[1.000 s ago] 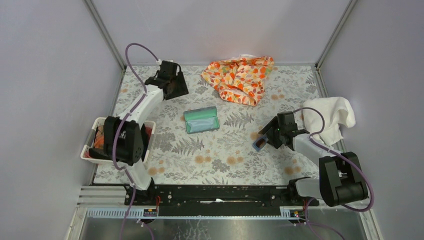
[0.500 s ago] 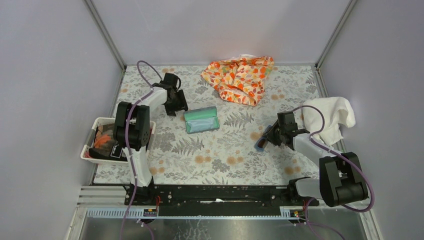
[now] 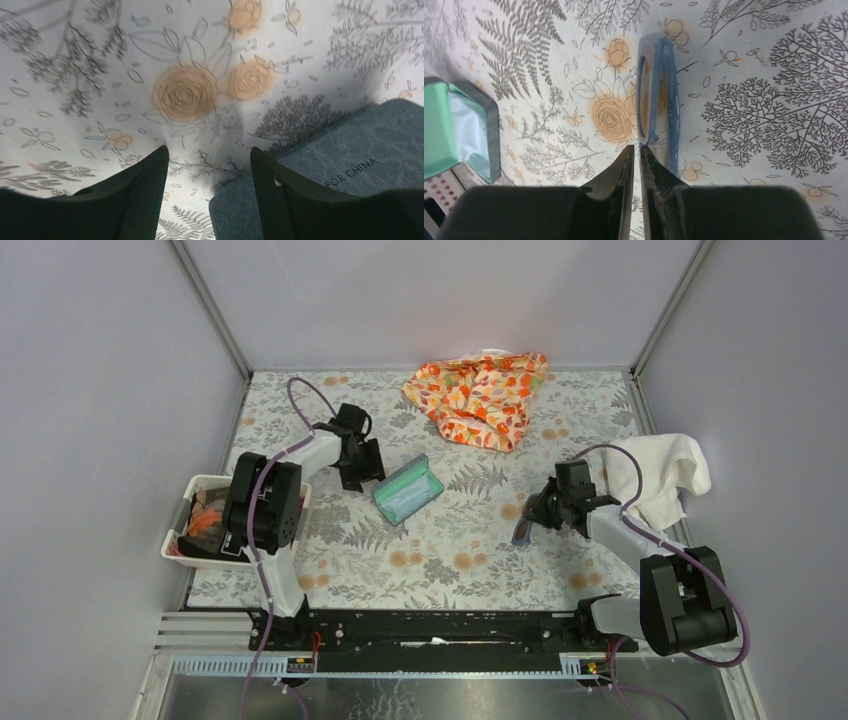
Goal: Organize the sunglasses
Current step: Adjust the sunglasses case at the center of the board, then adjust the sunglasses at the center of the board.
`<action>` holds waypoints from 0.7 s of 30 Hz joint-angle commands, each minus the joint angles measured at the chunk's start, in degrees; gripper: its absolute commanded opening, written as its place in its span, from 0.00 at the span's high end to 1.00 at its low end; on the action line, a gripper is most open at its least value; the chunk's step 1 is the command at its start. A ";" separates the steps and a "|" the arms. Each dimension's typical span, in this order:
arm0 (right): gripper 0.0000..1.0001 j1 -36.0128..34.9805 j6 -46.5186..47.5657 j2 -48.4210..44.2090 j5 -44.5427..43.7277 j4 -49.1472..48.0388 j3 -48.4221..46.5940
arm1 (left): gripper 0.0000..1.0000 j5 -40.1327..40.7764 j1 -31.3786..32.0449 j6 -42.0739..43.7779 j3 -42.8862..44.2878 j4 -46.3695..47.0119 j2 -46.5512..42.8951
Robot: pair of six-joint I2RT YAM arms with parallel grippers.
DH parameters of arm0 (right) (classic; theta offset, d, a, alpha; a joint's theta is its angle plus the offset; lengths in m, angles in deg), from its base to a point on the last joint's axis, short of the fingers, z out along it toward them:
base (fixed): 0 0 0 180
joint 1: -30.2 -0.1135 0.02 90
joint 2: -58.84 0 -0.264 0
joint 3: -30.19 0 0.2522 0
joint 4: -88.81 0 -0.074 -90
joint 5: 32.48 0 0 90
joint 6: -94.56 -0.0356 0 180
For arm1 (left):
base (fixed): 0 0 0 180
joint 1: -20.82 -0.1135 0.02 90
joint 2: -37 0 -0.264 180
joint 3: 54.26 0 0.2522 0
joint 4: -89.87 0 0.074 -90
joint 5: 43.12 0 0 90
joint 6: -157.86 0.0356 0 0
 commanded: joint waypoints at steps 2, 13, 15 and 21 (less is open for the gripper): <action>0.86 0.15 2.35 -1.51 3.55 0.99 -1.68 | 0.34 -3.25 2.70 -1.61 -5.21 0.32 -2.39; 0.65 0.15 6.65 -2.37 -0.97 5.61 -1.49 | 0.34 -4.75 7.28 -3.86 -11.06 1.70 -8.23; 0.60 0.15 7.68 -3.86 -2.96 7.59 -1.49 | 0.34 -4.74 7.80 -4.26 -11.52 1.79 -9.37; 0.50 0.15 10.71 -7.19 -8.41 13.63 -2.60 | 0.34 -4.08 8.34 -4.75 -11.68 1.74 -12.08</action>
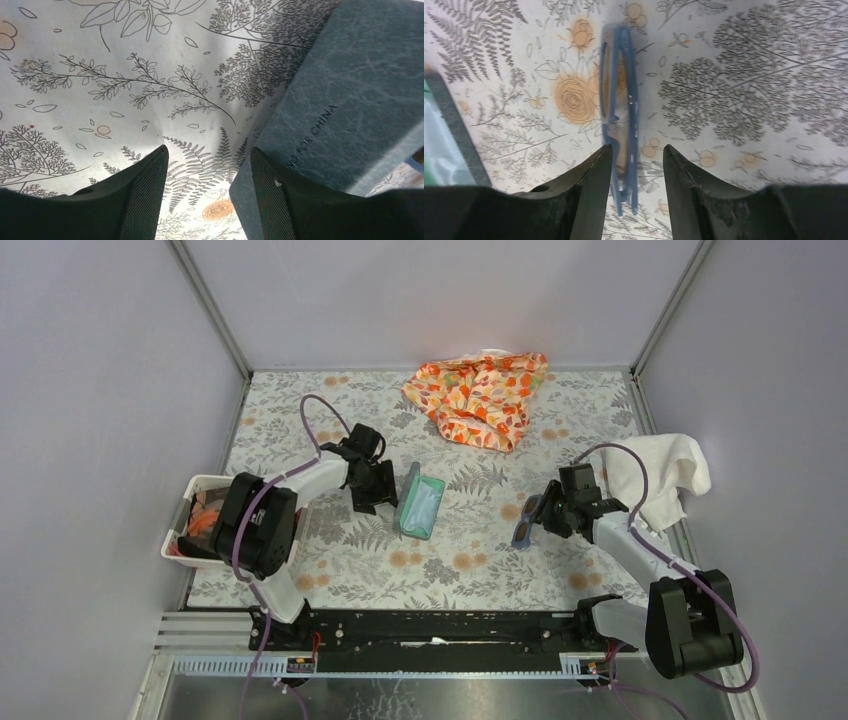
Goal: Organize the sunglasses
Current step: Adjust the sunglasses at the center of the board.
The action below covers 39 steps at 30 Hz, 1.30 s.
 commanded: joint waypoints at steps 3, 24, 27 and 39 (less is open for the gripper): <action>0.50 0.15 4.37 -2.72 -4.83 7.95 -4.17 | 0.34 0.11 0.35 -1.04 -0.05 1.15 -3.40; 0.57 0.06 3.77 -1.03 2.29 3.26 -1.17 | 0.34 0.06 0.54 -0.45 -0.49 2.21 -2.35; 0.57 0.07 4.20 -0.26 1.59 3.73 -0.72 | 0.34 0.03 0.54 -0.25 -0.36 2.19 -2.07; 0.62 0.06 2.94 -1.56 -4.49 7.93 -1.39 | 0.33 -0.12 0.75 0.04 -0.05 2.23 -1.45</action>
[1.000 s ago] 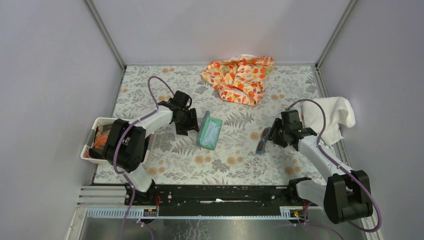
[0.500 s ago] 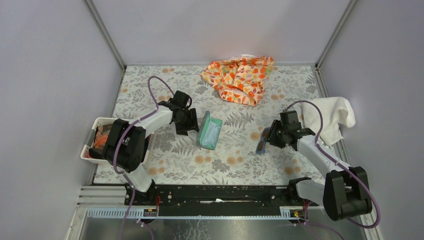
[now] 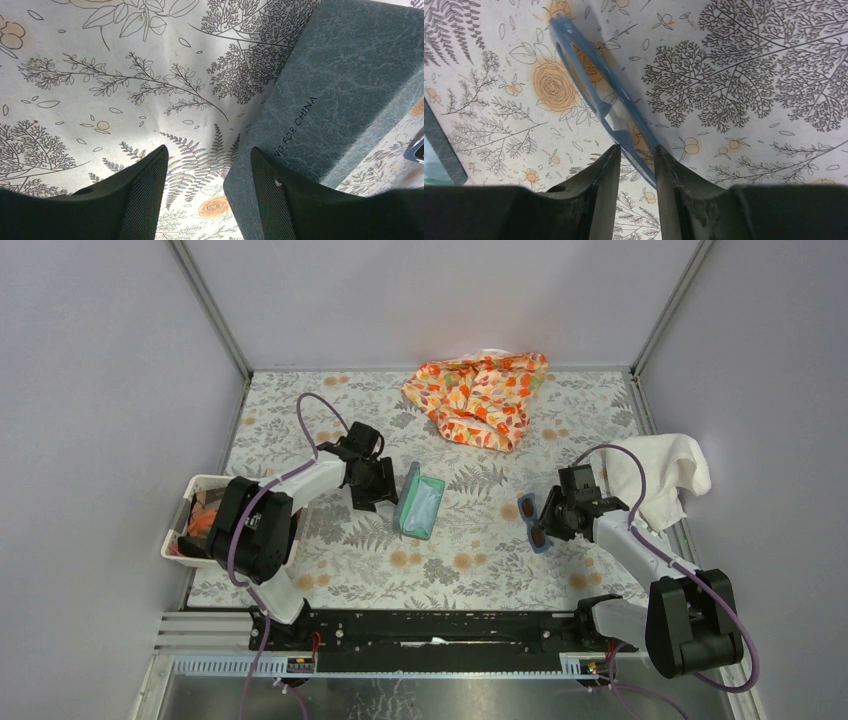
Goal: Organize the sunglasses
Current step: Adjust the sunglasses at the center of the board.
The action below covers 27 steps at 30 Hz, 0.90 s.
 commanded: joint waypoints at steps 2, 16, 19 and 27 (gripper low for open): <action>0.63 0.11 -1.00 -0.97 -4.50 3.45 -0.77 | 0.34 -0.11 0.63 0.32 0.11 2.09 1.11; 0.66 0.16 -3.25 -1.37 -5.78 2.01 -3.13 | 0.34 -0.12 2.01 0.54 0.93 2.14 1.71; 0.72 0.15 -4.35 -1.68 -4.11 0.17 -2.64 | 0.34 0.01 2.14 0.63 0.67 2.14 1.64; 0.97 0.15 -4.89 0.79 -0.05 -2.74 -1.48 | 0.34 0.19 2.41 0.67 0.38 2.13 1.58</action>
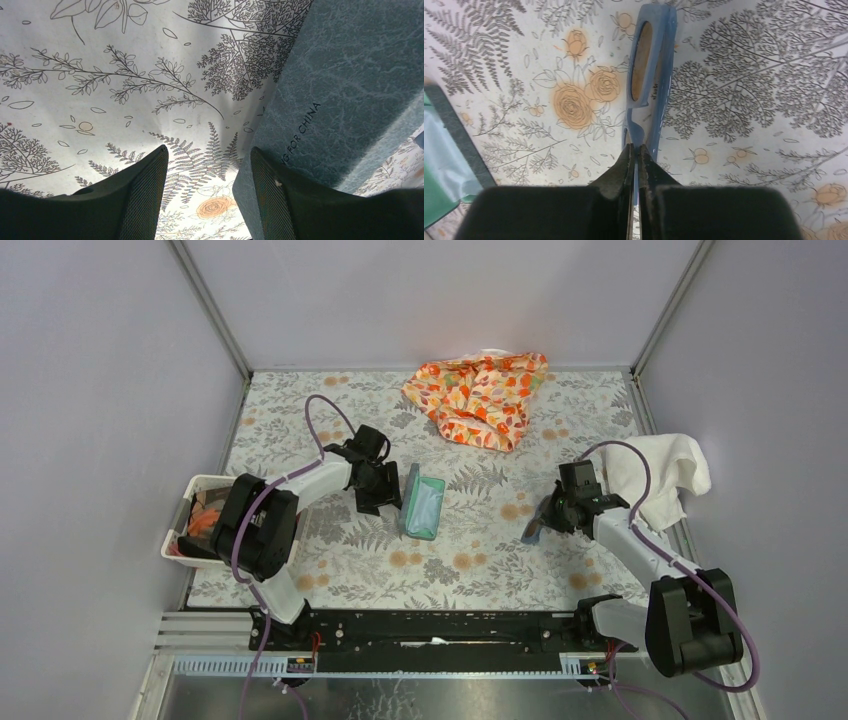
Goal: Organize the sunglasses
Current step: Adjust the sunglasses at the center of the board.
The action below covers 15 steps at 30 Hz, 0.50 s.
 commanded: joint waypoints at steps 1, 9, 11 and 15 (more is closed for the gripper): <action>0.99 0.17 -1.03 0.71 3.81 -2.64 0.19 | 0.34 0.17 0.64 0.63 0.38 2.09 0.18; 1.00 0.06 -3.89 2.80 13.58 -10.62 2.46 | 0.34 0.53 0.66 0.95 0.87 1.57 -0.08; 1.00 -0.61 -6.04 3.42 17.91 -14.96 3.44 | 0.34 0.94 0.66 1.15 1.10 1.13 -0.27; 1.00 -5.93 -7.95 6.70 19.76 -19.45 1.46 | 0.33 1.78 0.66 1.33 1.10 0.54 -0.72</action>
